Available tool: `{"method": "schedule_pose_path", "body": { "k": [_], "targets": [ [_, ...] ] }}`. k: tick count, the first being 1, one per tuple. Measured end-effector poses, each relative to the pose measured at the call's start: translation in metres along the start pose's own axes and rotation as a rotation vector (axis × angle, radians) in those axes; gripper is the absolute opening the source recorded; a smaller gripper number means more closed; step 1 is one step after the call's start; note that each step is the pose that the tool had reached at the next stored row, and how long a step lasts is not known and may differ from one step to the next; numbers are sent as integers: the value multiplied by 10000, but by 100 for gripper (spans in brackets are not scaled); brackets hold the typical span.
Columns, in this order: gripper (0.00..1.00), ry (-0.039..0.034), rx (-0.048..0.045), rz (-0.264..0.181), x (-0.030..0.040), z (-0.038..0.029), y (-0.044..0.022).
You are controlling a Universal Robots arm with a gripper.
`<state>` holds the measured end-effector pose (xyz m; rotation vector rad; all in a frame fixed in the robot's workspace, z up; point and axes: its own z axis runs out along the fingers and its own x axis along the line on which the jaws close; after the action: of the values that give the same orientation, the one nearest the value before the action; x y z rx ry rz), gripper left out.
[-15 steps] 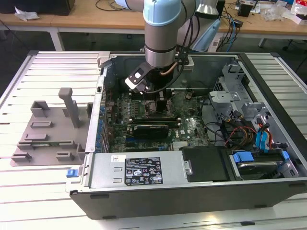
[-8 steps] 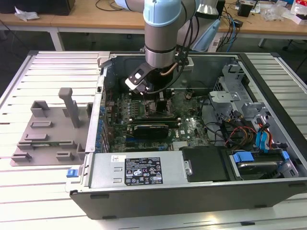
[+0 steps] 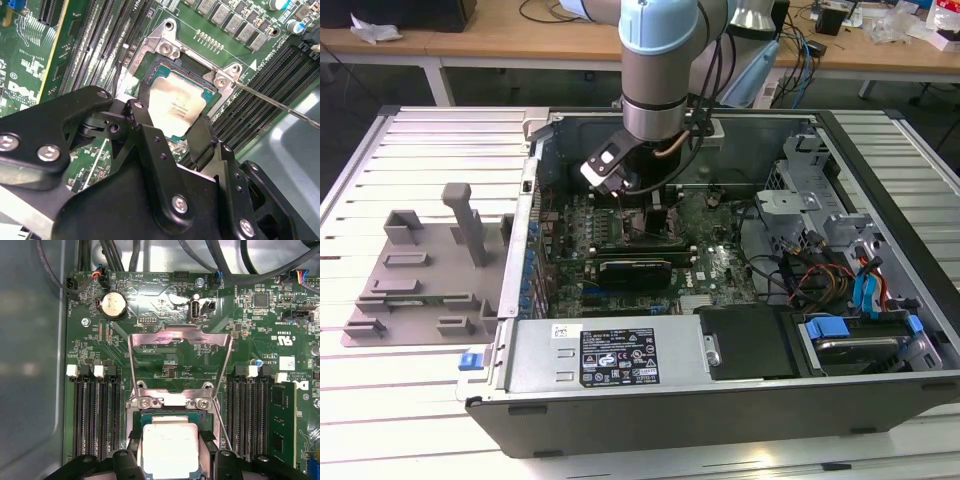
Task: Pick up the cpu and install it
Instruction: 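Place the cpu into insertion slot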
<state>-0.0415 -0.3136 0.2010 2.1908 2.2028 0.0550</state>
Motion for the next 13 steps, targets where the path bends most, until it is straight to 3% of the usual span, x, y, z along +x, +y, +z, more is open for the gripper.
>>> {"method": "schedule_pose_path", "body": {
  "k": [13],
  "targets": [
    [54, -13, 1, 170, -20, -1, -7]
  ]
}}
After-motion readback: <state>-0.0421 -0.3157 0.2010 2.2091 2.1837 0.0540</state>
